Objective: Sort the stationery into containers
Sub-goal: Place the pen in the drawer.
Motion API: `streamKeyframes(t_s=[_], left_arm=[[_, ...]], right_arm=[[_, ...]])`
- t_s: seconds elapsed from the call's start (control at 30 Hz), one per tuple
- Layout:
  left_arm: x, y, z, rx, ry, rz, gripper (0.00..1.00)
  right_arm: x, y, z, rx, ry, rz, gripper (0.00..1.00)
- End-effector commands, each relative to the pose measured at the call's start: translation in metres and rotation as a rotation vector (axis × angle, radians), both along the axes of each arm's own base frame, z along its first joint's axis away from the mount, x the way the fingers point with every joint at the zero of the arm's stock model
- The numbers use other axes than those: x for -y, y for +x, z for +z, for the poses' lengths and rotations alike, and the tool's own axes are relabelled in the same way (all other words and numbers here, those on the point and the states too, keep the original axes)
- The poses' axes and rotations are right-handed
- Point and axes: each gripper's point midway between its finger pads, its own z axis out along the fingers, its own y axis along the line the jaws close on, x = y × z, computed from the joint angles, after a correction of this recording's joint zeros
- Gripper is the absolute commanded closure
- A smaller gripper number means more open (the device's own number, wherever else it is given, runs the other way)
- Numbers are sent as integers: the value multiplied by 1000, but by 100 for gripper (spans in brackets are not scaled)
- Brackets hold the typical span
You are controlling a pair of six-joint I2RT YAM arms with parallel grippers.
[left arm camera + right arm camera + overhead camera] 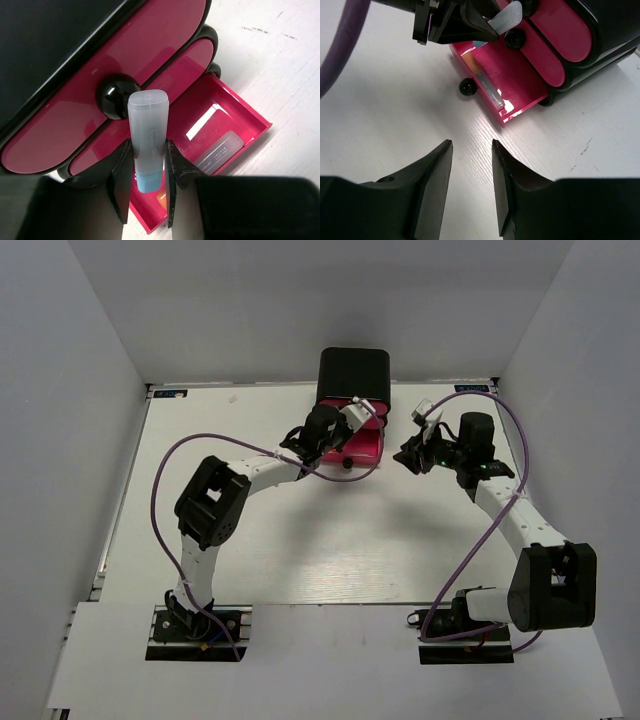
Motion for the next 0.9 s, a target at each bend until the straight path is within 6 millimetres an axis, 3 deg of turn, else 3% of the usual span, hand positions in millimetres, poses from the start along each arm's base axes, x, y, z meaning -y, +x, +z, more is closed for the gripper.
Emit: streamKeyframes(t_s=[0.0,0.1,0.2,0.47,0.63,0.67,0.7,0.73,0.77,0.83,0.87], left_arm=[[4,8,33,68,-55,9,81],[4,4,33,67,-70,2,66],[4,-2,41,70,-94,-14,58],[-4,-12,42,53,-103,-10,51],[-6,-19,66,48,-172,4,48],[-10,-21,88,62,-220,31,46],[-13,-28,87,-21,-296,72,43],[-19,-30,95,-55,-352,126,36],[-25,-38,110,-87,-421,160,33],[-32,-57,97,-257,-544,242,31],[-35,-70,78,-337,-564,255,31]], right_arm=[[0,-4,1,11,4,19,56],[3,-3,-3,4,-2,11,55],[3,-4,-4,3,-3,13,55],[3,-6,-6,6,-5,13,52],[3,-8,-7,0,-3,12,52],[3,-9,-4,4,0,13,49],[4,-8,-4,7,-2,6,46],[6,-5,-2,13,-8,-9,16],[7,-4,-3,2,-1,-24,10],[10,-1,-10,-12,-9,-57,10],[12,0,-14,-24,-10,-68,10]])
